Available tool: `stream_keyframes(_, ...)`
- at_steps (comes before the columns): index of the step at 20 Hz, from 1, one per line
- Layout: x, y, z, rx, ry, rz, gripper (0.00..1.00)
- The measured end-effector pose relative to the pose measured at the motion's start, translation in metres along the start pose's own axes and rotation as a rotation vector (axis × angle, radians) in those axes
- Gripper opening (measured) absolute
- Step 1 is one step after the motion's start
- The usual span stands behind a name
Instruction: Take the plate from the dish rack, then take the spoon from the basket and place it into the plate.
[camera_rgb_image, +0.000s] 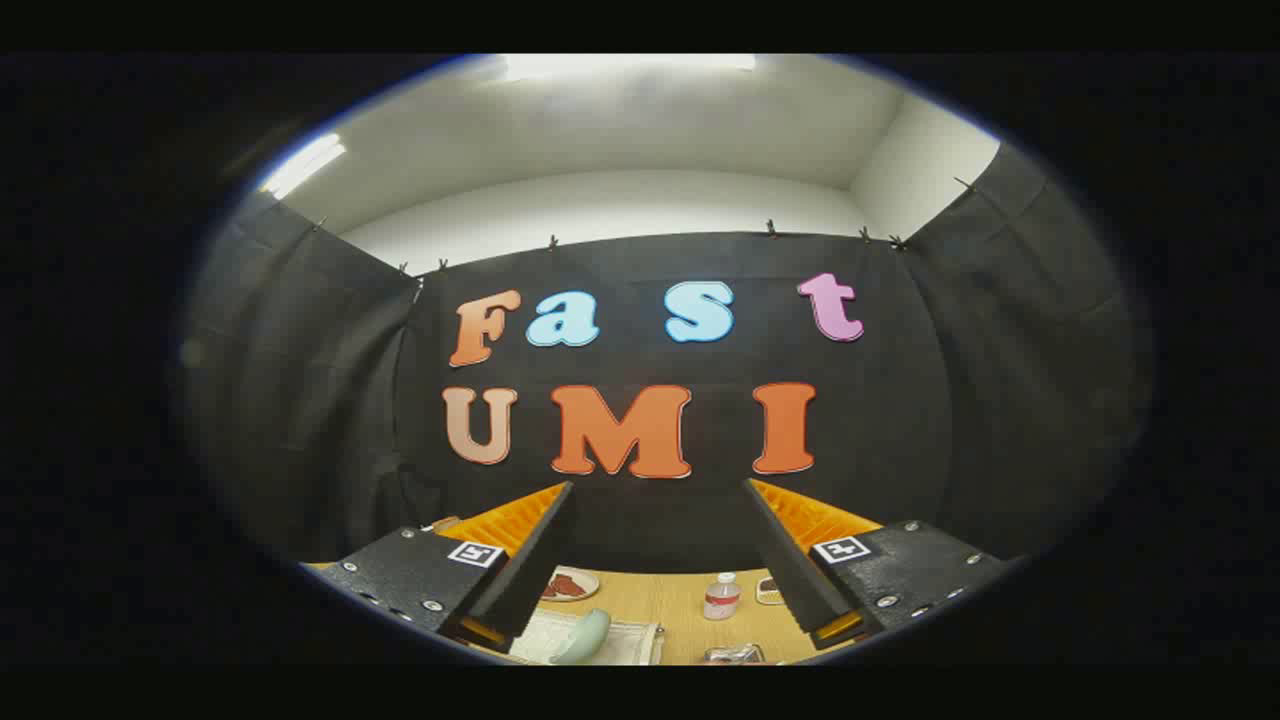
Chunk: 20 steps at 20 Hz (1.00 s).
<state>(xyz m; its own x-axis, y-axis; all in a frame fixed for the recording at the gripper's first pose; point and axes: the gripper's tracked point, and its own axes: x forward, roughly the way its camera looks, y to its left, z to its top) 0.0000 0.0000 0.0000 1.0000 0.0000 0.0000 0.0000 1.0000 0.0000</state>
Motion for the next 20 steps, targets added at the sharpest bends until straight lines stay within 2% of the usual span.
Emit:
stream_keyframes(15, 0.004, 0.009, -0.021, -0.005, 0.063, 0.042, 0.97)
stream_keyframes(20, 0.011, 0.013, -0.037, 0.007, 0.12, 0.052, 0.97)
